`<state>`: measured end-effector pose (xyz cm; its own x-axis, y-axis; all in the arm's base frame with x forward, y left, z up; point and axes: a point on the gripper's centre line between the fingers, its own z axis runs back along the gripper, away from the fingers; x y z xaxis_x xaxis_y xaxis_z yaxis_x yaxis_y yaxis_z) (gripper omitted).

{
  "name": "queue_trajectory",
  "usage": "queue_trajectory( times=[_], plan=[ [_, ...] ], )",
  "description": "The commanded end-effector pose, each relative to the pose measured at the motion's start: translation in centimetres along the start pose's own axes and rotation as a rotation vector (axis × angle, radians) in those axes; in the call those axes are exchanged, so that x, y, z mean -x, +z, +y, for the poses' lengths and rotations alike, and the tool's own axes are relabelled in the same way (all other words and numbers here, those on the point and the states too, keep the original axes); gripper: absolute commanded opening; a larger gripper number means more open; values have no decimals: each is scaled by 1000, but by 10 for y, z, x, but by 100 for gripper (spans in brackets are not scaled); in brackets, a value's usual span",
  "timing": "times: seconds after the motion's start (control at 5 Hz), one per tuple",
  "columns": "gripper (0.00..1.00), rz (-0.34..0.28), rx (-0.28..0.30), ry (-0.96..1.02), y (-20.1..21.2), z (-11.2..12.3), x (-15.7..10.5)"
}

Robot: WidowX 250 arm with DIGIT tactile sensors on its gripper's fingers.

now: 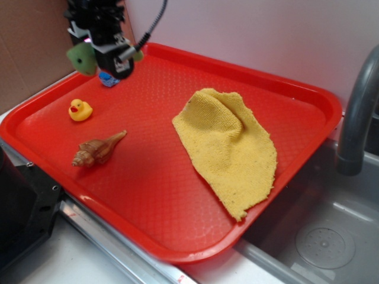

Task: Grab the green animal.

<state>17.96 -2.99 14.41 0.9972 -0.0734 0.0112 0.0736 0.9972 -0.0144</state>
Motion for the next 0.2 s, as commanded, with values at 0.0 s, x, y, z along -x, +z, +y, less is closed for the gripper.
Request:
queue_trajectory(
  times=[0.0],
  plan=[
    [0,-62,14,59,27,6,7]
  ],
)
